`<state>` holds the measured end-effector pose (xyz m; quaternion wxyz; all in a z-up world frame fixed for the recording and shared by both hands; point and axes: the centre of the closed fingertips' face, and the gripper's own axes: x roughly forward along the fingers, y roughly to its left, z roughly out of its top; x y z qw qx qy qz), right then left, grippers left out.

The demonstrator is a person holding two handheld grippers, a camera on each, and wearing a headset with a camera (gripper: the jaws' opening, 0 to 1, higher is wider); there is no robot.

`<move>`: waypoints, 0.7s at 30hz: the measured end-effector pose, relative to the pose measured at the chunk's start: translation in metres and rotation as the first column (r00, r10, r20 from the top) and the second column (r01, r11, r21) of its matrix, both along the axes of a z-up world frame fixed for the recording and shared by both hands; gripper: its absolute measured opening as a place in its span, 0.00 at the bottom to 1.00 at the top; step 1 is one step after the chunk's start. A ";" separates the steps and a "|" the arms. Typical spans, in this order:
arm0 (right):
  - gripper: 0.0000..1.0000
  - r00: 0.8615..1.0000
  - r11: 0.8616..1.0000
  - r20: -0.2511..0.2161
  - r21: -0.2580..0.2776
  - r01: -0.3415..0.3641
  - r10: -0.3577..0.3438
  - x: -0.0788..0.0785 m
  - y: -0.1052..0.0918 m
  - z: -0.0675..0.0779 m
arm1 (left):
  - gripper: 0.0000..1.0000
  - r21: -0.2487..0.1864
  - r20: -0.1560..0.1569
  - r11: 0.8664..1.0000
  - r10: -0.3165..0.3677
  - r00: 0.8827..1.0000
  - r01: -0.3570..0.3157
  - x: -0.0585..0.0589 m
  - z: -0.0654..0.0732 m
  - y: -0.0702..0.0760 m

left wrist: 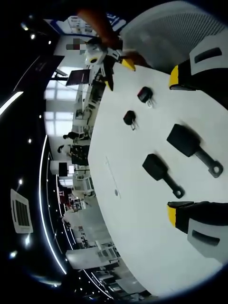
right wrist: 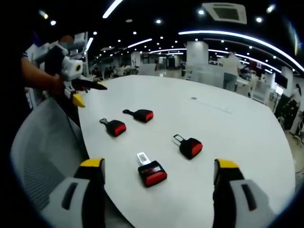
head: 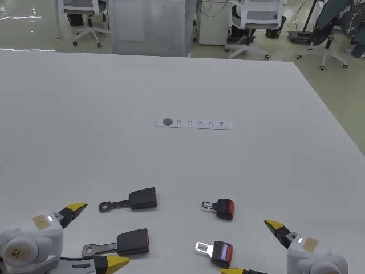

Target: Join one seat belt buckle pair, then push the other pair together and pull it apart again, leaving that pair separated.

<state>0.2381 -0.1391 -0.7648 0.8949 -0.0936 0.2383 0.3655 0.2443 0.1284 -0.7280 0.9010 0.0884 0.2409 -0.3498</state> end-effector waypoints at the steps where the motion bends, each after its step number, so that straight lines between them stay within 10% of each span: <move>1: 0.96 1.000 1.000 0.000 0.000 0.000 0.000 0.000 0.000 0.000 | 1.00 -0.001 0.000 1.000 0.000 1.000 0.000 0.000 0.000 0.000; 21: 0.95 1.000 1.000 -0.004 -0.002 0.011 -0.011 -0.004 -0.004 -0.003 | 1.00 0.003 -0.003 1.000 -0.006 1.000 0.006 -0.004 -0.001 -0.002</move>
